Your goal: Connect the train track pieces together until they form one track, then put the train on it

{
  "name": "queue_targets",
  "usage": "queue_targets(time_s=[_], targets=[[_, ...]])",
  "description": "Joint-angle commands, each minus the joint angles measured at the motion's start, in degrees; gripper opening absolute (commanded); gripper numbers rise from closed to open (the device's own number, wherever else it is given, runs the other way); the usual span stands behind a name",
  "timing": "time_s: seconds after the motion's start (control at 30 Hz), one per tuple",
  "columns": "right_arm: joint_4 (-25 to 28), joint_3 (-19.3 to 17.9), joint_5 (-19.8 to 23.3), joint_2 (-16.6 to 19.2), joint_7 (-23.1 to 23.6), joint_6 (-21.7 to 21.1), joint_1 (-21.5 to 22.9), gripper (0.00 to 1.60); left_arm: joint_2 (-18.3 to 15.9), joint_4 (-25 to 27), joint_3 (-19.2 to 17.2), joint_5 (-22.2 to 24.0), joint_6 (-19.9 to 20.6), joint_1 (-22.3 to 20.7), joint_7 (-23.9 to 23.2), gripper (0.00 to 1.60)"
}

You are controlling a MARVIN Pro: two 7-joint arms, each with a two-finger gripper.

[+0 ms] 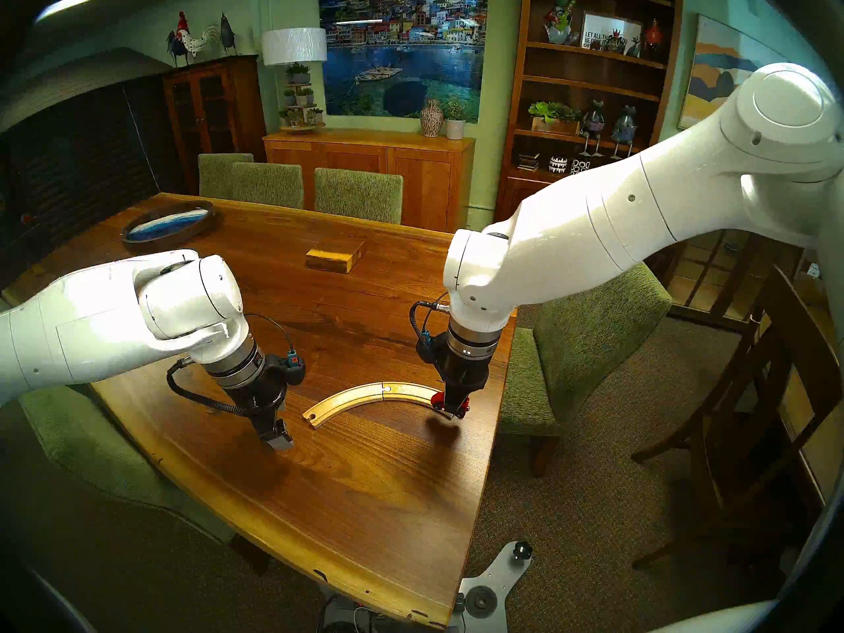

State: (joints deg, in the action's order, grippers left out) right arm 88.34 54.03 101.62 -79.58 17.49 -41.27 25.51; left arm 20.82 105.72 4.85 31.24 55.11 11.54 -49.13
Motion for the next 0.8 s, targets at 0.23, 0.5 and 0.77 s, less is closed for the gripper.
queue_targets(time_s=[0.23, 0.5, 0.77], targets=[[-6.19, -0.59, 0.77, -2.52, 2.19, -1.48, -2.53, 0.00, 0.04, -0.12, -1.20, -0.13, -0.11, -2.01, -0.33, 1.60], [-7.15, -0.43, 2.15, -2.66, 1.71, -2.06, -2.72, 0.00, 0.03, -0.12, -1.20, -0.13, -0.11, -2.00, -0.31, 1.60], [-8.06, -0.32, 3.47, -2.45, 1.16, -2.11, -3.09, 0.00, 0.03, -0.12, -1.20, -0.13, -0.11, -2.00, -0.32, 1.60]])
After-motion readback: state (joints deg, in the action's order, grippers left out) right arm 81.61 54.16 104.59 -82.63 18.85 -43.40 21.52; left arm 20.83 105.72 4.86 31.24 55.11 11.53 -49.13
